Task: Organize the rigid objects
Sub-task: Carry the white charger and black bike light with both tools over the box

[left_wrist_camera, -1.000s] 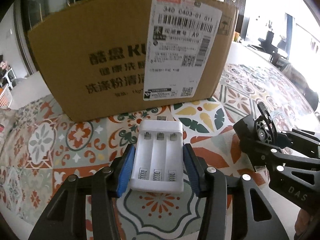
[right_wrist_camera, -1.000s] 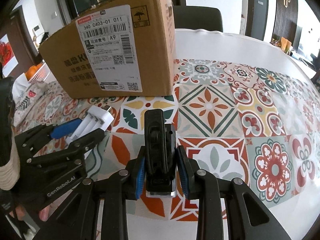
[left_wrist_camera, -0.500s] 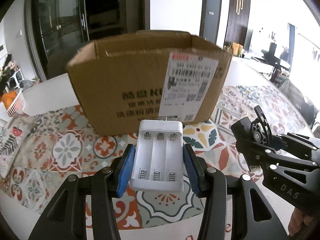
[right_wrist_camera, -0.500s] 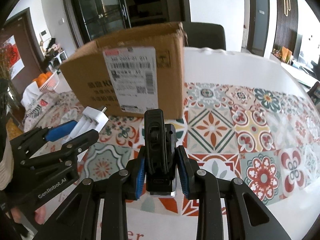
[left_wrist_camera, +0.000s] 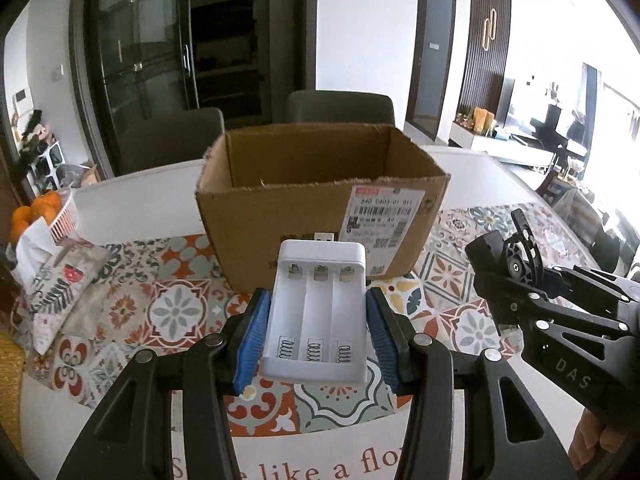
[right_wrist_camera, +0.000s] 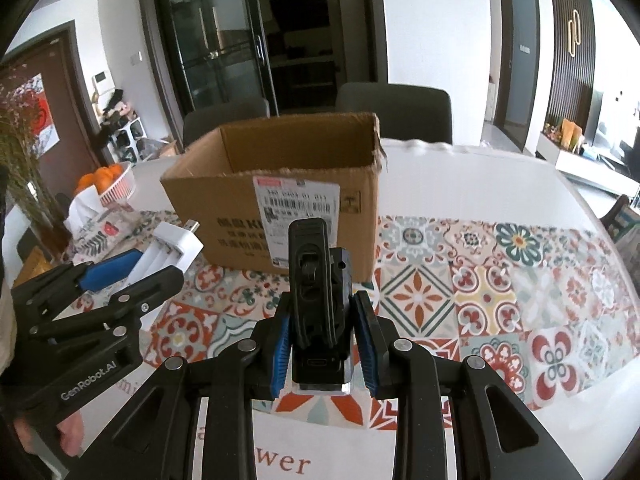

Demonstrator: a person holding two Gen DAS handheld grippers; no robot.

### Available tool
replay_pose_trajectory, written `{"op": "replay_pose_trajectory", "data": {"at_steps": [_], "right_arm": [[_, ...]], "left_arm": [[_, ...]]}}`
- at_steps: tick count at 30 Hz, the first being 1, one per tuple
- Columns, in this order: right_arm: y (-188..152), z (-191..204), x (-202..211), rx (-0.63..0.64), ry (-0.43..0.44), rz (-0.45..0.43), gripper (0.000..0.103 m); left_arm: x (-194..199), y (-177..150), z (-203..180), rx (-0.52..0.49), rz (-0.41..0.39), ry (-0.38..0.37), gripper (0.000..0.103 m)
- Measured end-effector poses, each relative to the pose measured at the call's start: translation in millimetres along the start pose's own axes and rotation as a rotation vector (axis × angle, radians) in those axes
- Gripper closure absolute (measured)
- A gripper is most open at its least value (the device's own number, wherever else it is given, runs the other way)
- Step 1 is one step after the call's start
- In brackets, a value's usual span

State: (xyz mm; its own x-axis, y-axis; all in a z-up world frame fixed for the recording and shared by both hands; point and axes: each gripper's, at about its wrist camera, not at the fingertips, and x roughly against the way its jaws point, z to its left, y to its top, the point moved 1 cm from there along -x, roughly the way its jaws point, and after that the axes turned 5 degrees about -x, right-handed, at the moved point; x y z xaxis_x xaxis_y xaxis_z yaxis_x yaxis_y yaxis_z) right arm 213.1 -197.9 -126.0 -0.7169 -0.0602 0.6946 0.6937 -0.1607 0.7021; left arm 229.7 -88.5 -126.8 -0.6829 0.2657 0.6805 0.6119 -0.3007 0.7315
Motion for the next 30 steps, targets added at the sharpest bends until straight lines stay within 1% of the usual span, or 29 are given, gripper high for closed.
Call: {"op": "replay_pose_trajectory", "data": {"at_steps": [7, 14, 25, 30], "right_arm": [[11.9, 7.3, 22.0, 0.014, 0.005, -0.028, 0.073], [24.0, 14.3, 40.0, 0.029, 0.005, -0.067, 0.073], [54.7, 27.7, 48.1, 0.067, 0.021, -0.124, 0.073], [73.0, 31.6, 44.6, 0.072, 0.044, -0.139, 0.073]], "left_arm": [[23.5, 12.3, 2.7, 0.008, -0.023, 0.012, 0.055], [38.2, 23.9, 5.0, 0.006, -0.051, 0.034, 0.055], [54.2, 50.3, 21.5, 0.021, -0.108, 0.069, 0.055], [53.1, 67.6, 32.0, 0.031, -0.109, 0.055, 0.055]]}}
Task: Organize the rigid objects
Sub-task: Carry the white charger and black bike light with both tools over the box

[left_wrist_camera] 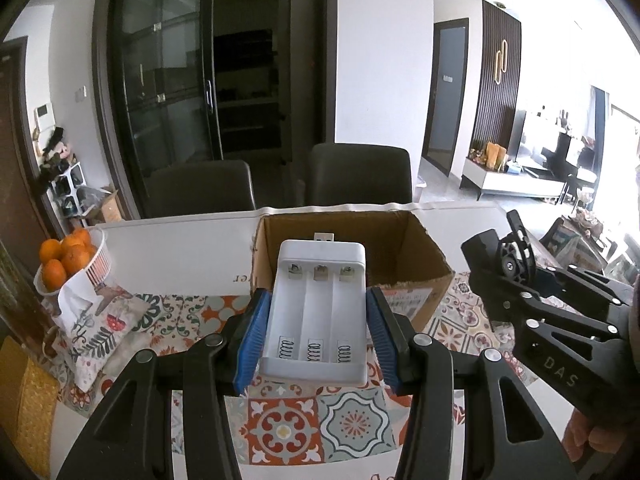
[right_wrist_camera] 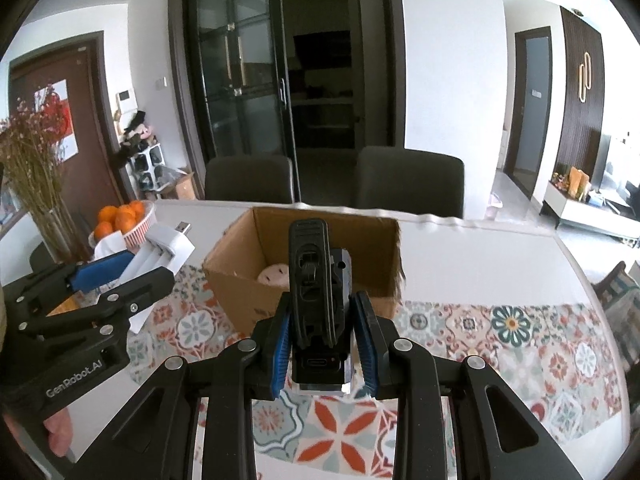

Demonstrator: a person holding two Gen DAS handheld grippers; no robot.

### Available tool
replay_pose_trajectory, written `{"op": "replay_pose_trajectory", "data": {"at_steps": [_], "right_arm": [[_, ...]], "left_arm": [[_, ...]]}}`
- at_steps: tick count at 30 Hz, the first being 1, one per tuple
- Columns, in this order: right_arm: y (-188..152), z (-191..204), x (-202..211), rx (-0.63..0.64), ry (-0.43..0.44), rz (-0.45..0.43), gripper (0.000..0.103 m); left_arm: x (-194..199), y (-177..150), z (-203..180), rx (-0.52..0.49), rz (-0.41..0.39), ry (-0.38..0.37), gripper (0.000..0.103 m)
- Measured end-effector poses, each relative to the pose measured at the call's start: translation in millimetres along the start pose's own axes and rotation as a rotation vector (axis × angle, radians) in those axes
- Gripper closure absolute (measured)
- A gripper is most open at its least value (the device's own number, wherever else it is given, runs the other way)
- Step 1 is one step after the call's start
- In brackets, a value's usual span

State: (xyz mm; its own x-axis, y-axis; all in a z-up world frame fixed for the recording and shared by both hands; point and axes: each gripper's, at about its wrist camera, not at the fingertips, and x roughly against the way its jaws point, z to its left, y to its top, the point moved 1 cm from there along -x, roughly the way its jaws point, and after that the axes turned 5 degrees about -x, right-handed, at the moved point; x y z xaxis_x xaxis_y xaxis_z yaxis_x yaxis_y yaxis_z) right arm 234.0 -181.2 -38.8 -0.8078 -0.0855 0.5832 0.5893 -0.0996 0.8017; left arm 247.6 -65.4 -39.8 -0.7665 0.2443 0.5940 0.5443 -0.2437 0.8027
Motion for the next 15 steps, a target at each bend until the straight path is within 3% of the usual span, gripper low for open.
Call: {"op": "replay_pose_trajectory", "data": {"at_steps": [15], "right_arm": [[56.2, -0.7, -41.2, 0.003, 0.013, 0.0, 0.073]], "left_arm": [[-36.5, 50.8, 16.5, 0.011, 0.016, -0.01, 0.055]]}}
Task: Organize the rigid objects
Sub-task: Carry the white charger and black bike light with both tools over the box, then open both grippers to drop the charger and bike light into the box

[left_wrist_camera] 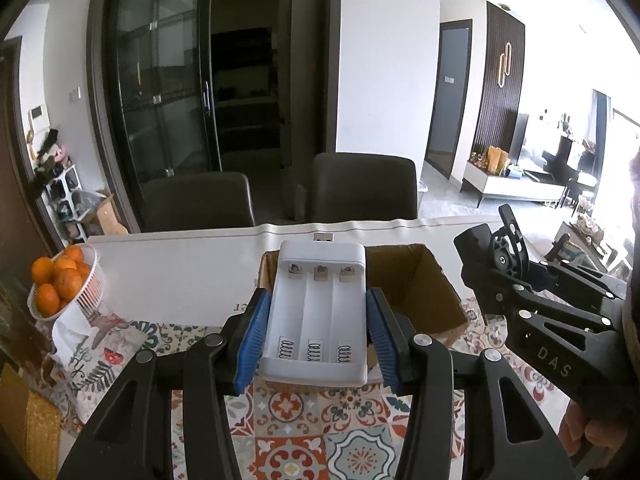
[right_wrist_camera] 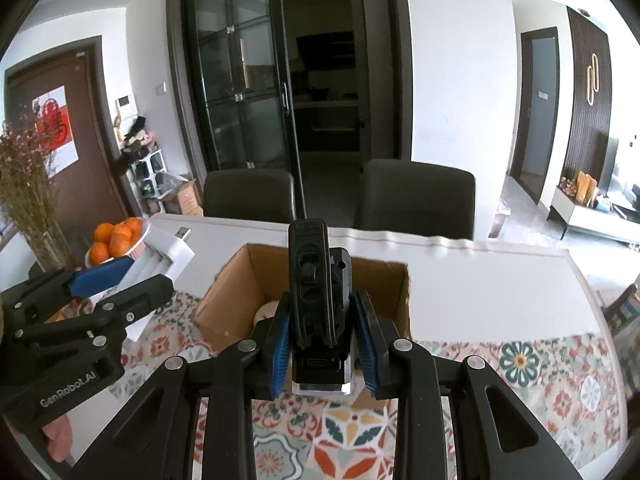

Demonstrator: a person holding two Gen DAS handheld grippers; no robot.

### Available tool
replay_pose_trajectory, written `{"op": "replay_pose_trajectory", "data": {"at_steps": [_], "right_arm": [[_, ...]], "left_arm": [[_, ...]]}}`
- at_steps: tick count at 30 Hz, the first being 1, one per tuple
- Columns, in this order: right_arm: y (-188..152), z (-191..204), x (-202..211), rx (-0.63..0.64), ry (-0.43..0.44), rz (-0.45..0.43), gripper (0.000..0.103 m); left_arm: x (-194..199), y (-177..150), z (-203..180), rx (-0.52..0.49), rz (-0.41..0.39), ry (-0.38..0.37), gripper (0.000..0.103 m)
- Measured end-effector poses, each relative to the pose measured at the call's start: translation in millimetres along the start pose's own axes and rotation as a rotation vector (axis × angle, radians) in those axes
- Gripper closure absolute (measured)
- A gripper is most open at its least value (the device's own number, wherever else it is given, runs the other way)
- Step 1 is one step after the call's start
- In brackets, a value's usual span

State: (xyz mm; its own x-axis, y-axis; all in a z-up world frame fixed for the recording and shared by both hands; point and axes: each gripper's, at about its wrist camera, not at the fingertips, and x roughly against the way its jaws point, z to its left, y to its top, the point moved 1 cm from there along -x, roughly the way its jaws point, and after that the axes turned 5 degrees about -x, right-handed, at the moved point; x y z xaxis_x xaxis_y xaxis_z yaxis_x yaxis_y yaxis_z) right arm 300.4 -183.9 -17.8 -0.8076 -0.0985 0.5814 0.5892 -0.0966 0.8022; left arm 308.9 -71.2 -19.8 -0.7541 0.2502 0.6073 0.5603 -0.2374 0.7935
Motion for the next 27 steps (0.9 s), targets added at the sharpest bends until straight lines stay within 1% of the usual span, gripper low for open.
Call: {"op": "replay_pose_trajectory", "data": {"at_steps": [6, 13, 20, 23, 27], "right_arm": [[19.1, -5.0, -20.9, -0.006, -0.003, 0.027, 0.073], [30.2, -5.7, -46.0, 0.006, -0.021, 0.082, 0.073], [34.9, -17.1, -85.8, -0.016, -0.022, 0.19, 0.073], [32.2, -20.8, -105.7, -0.018, -0.021, 0.244, 0.073], [29.6, -28.1, -128.5, -0.022, -0.009, 0.315, 0.073]], "left_arm": [[-22.6, 13.1, 4.7, 0.008, 0.04, -0.009, 0.055], [-52.7, 20.3, 7.0, 0.009, 0.093, -0.036, 0.055], [-86.8, 27.4, 12.3, -0.005, 0.138, -0.004, 0.055], [-103.5, 28.5, 14.3, -0.015, 0.171, 0.003, 0.055], [-126.3, 25.2, 15.0, -0.018, 0.232, -0.01, 0.055]]}}
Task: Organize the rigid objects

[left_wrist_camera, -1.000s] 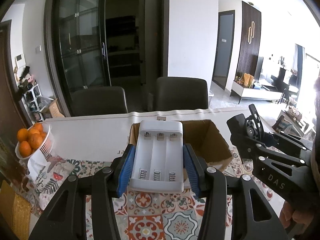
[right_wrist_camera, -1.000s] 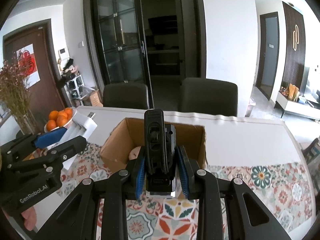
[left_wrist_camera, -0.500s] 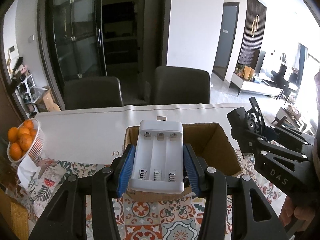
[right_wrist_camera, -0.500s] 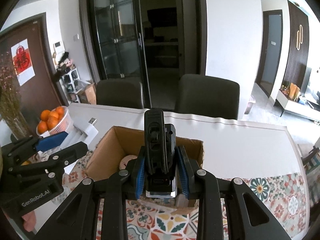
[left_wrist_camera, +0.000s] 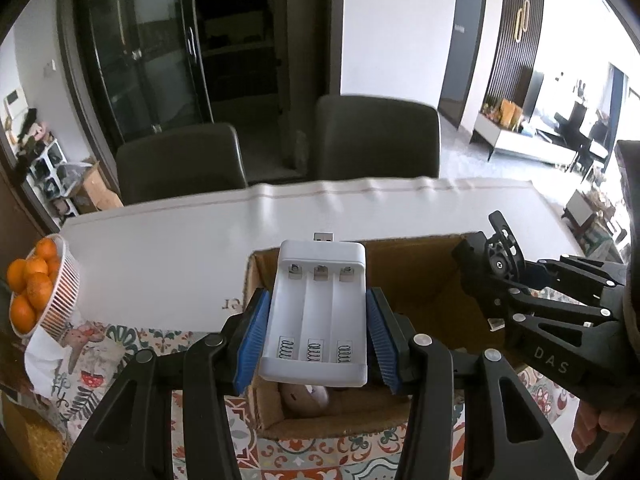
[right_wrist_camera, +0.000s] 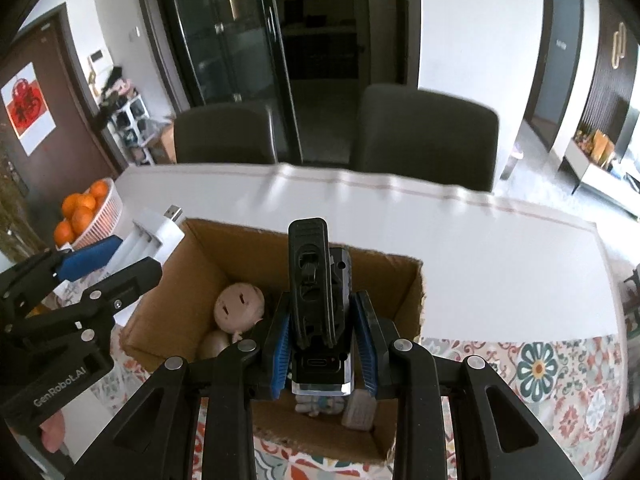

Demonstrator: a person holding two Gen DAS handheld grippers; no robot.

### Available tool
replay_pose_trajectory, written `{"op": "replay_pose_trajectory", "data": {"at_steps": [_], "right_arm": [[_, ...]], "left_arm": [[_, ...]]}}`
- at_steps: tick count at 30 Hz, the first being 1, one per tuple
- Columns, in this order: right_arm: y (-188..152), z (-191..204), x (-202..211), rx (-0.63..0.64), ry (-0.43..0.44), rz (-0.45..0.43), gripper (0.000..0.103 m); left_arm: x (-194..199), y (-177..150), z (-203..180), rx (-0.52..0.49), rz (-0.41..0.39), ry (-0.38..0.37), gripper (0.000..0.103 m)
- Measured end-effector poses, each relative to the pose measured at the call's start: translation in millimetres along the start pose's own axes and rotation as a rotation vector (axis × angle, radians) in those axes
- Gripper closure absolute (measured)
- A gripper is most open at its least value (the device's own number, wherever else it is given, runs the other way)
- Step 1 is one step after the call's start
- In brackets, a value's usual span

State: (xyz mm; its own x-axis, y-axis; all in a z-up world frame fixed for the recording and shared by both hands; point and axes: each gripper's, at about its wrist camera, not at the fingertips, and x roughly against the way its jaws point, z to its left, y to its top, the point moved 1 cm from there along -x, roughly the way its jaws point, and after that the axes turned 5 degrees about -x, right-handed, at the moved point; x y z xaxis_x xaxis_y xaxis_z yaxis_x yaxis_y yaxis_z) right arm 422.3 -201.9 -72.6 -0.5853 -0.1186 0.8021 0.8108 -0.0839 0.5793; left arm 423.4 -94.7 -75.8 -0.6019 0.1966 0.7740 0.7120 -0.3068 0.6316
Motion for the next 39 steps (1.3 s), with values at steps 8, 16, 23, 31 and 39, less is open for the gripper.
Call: {"op": "replay_pose_trajectory", "data": {"at_steps": [8, 16, 23, 31, 39], "right_arm": [[-5.7, -5.6, -38.5, 0.007, 0.024, 0.149, 0.073], [-18.4, 0.8, -59.3, 0.041, -0.017, 0.228, 0.073], [-19.2, -4.5, -54.5, 0.052, -0.05, 0.219, 0.064], [-26.3, -8.2, -35.8, 0.026, -0.079, 0.192, 0.057], [-37.7, -5.6, 3.2, -0.005, -0.099, 0.125, 0.041]], "left_arm": [[-36.8, -11.5, 0.8, 0.027, 0.119, -0.05, 0.055], [-58.9, -28.8, 0.7, 0.036, 0.204, -0.055, 0.054], [-55.8, -34.1, 1.4, 0.05, 0.209, -0.047, 0.054], [-38.3, -38.8, -3.2, 0.045, 0.204, -0.027, 0.039], [19.9, -43.9, -2.7, 0.023, 0.093, 0.07, 0.015]]}}
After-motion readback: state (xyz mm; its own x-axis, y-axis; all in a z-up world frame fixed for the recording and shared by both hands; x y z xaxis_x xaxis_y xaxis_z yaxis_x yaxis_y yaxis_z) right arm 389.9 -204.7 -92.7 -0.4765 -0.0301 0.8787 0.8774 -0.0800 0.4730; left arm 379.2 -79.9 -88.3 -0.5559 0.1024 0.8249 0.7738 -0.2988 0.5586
